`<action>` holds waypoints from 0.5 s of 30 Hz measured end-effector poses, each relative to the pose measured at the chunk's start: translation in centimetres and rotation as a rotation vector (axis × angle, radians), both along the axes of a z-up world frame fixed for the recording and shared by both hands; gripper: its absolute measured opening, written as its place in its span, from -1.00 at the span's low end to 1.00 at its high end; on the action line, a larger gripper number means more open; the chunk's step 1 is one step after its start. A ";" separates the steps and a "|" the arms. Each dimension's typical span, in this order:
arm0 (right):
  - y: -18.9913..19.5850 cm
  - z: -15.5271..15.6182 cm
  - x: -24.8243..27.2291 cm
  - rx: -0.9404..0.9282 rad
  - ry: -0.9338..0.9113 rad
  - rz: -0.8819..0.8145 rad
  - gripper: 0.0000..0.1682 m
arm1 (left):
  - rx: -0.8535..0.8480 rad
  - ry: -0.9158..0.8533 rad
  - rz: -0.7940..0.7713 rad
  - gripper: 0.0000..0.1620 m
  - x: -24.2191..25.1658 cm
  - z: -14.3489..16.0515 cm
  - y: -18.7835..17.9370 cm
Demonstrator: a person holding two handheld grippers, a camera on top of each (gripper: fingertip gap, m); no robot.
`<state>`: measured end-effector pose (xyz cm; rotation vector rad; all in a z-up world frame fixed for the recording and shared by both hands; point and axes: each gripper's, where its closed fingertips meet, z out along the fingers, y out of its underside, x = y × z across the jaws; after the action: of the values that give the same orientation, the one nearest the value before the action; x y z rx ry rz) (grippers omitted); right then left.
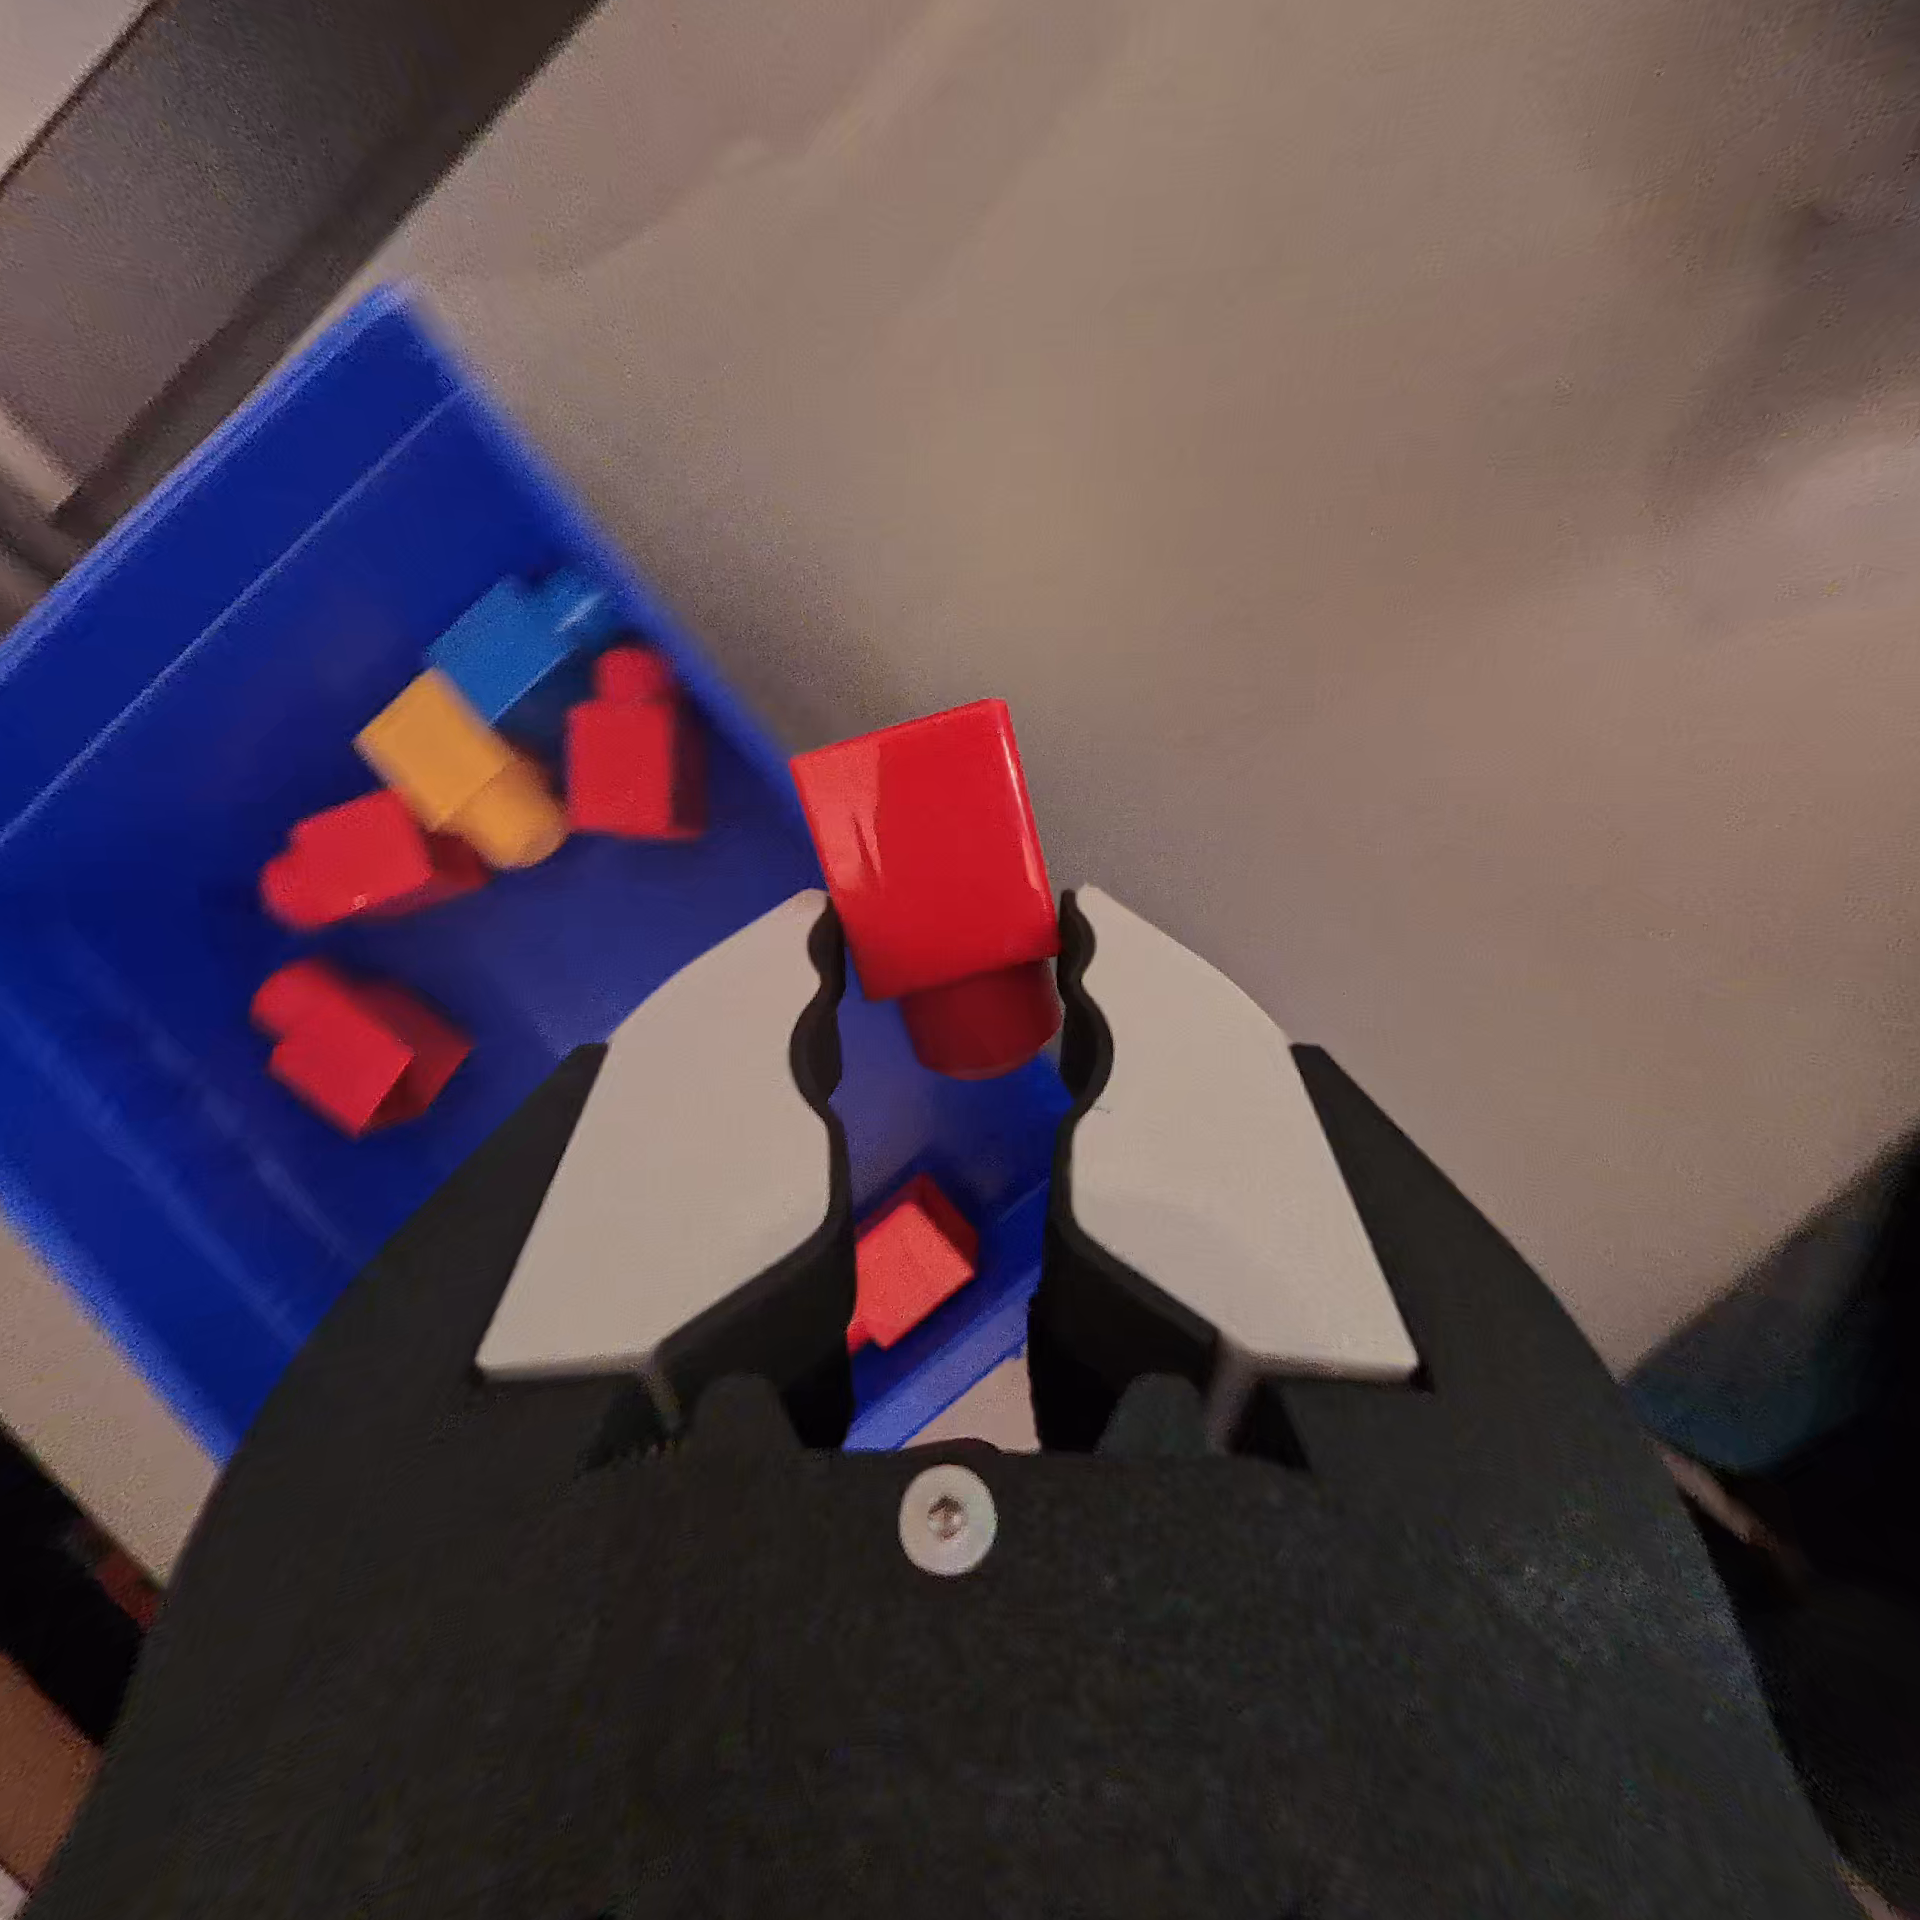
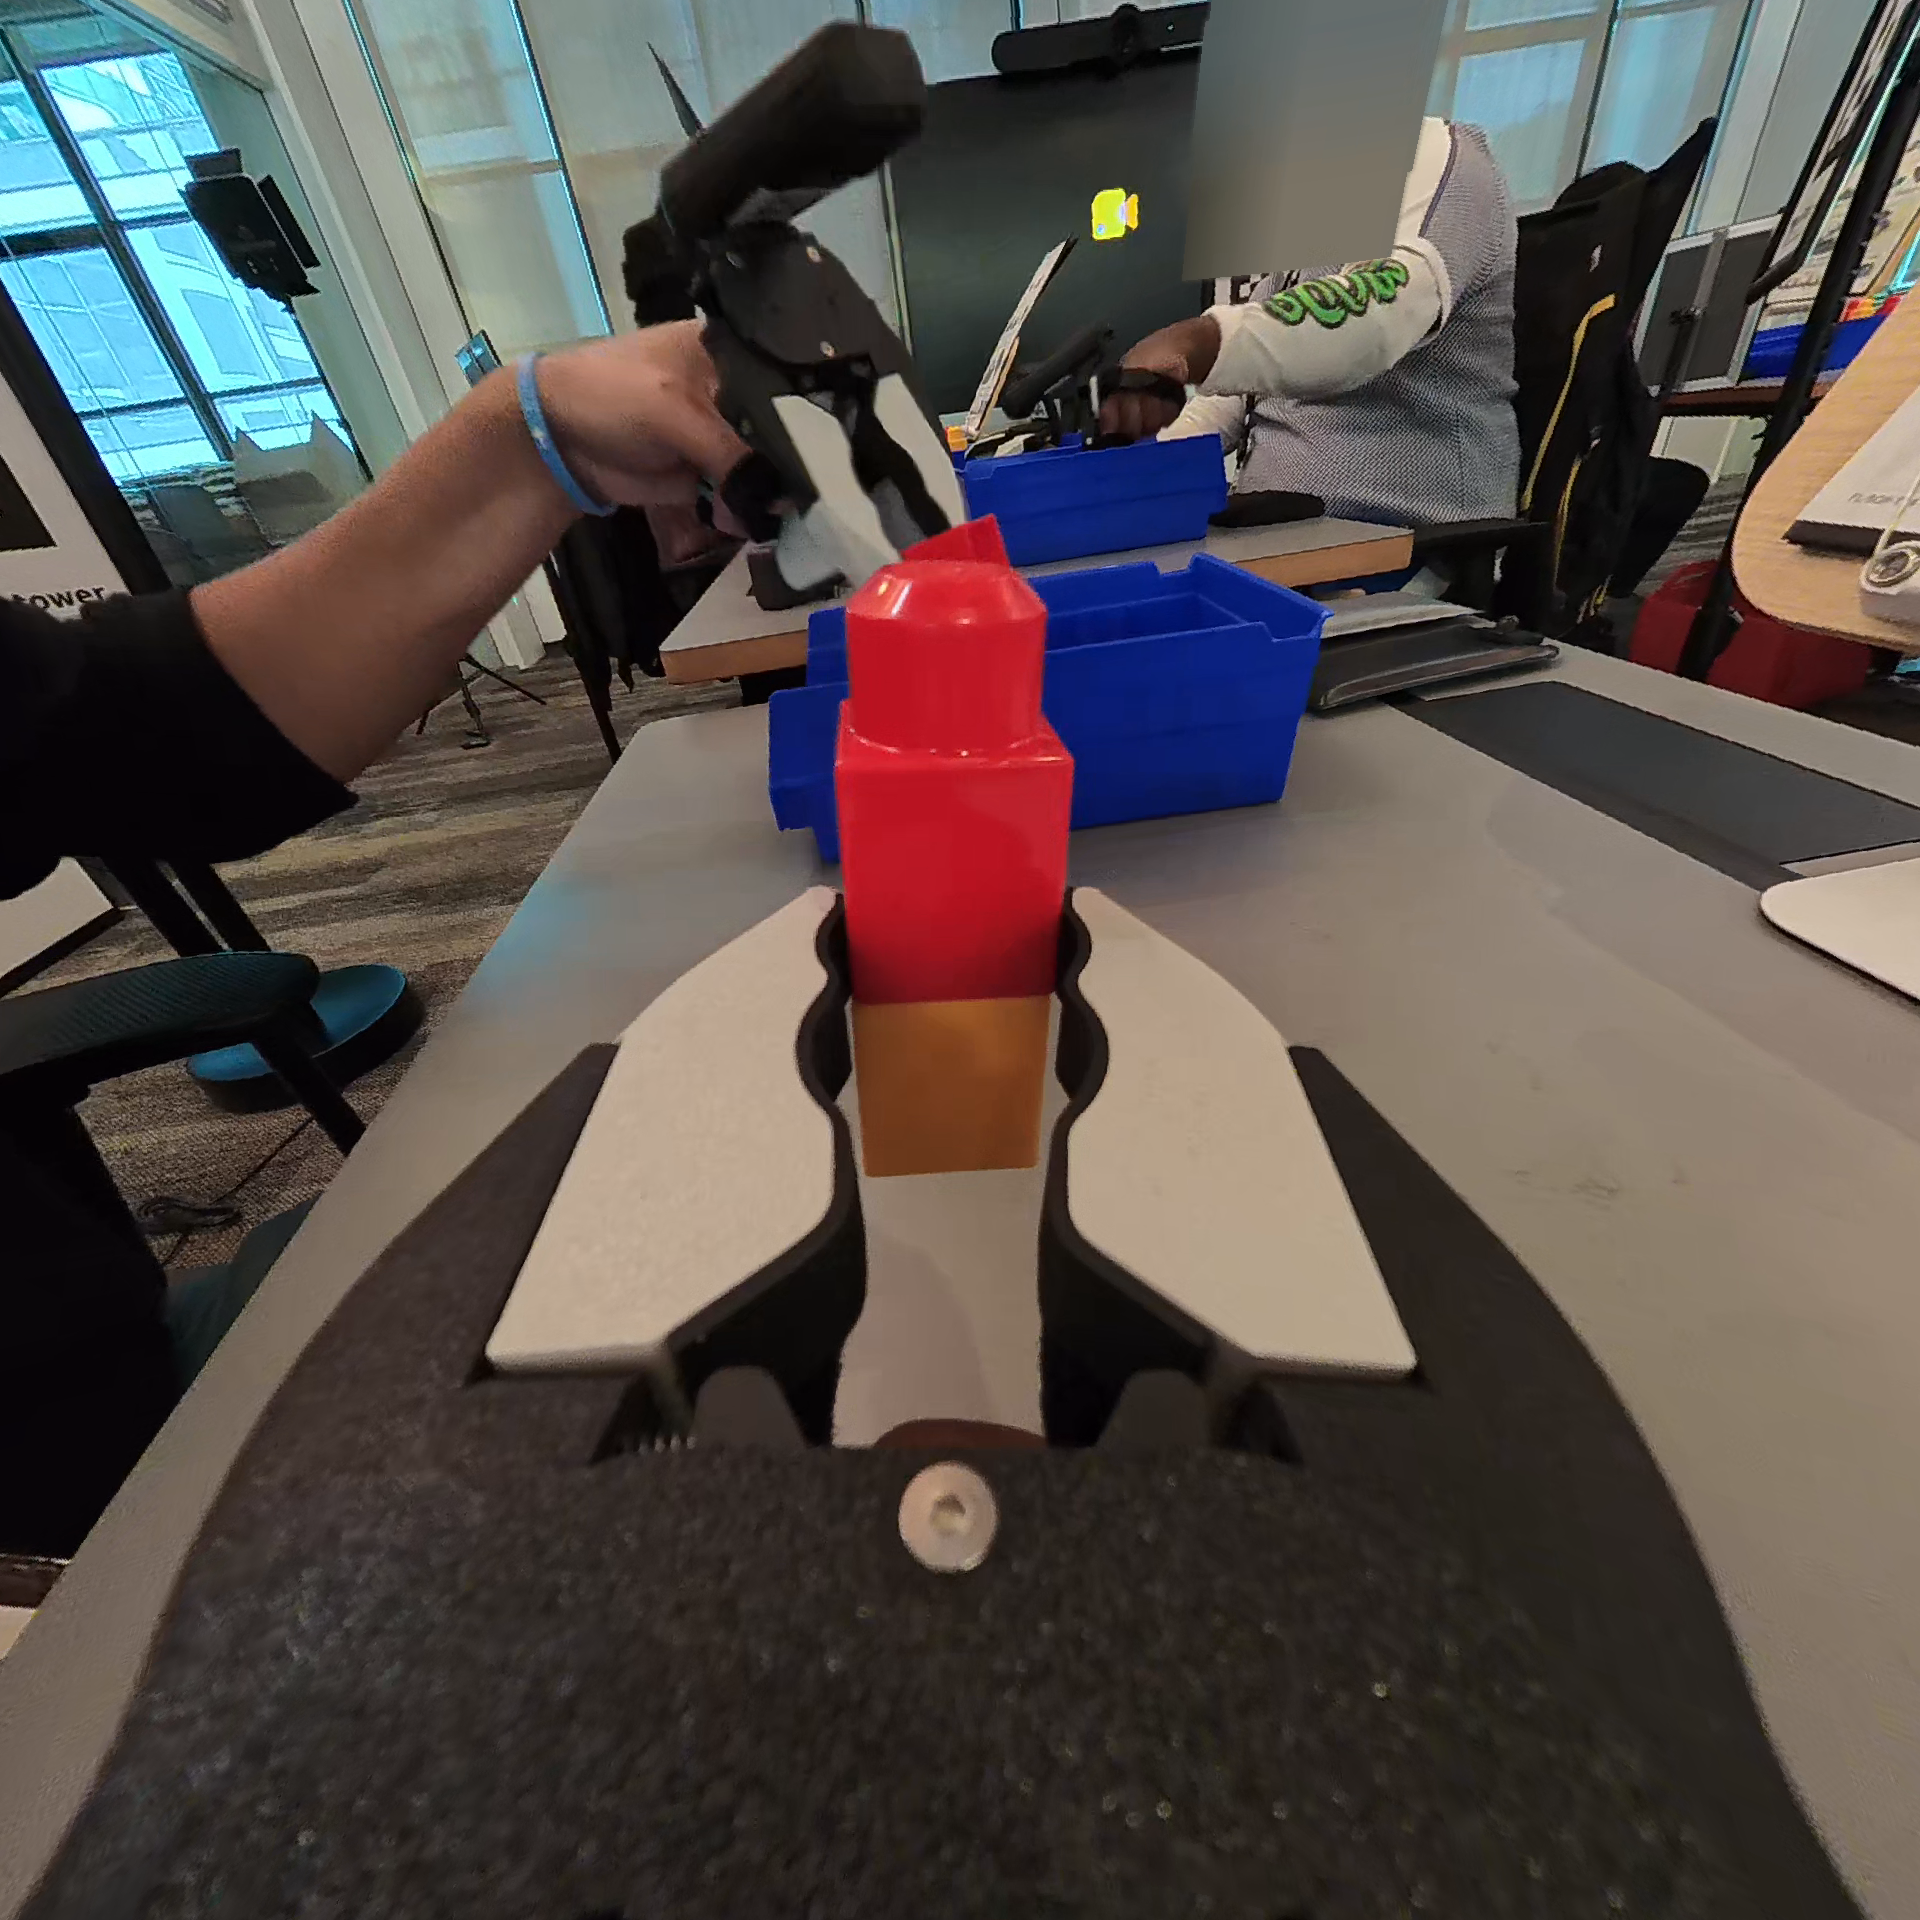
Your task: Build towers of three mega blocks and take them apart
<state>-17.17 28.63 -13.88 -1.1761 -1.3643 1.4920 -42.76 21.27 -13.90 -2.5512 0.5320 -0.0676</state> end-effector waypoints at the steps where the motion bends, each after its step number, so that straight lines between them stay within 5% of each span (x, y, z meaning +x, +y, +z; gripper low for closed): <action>1: 0.1 0.0 0.0 0.000 -0.001 -0.003 -0.57 | -0.026 0.010 -0.075 -0.52 1.8 0.0 0.0; 5: 0.4 -0.2 0.1 0.004 -0.003 -0.014 -0.57 | -0.184 0.129 -0.305 -0.52 7.0 -2.1 0.5; 8: 0.5 -0.3 0.2 0.017 -0.008 -0.020 -0.57 | -0.240 0.215 -0.337 -0.52 8.8 -4.7 3.3; 15: 0.7 -0.5 0.3 0.020 -0.011 -0.023 -0.57 | -0.206 0.102 -0.357 -0.52 13.4 -10.7 9.2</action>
<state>-16.82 29.34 -14.36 -1.1857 -1.3657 1.4541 -29.39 30.45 -24.63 -2.6363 1.0656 -0.1251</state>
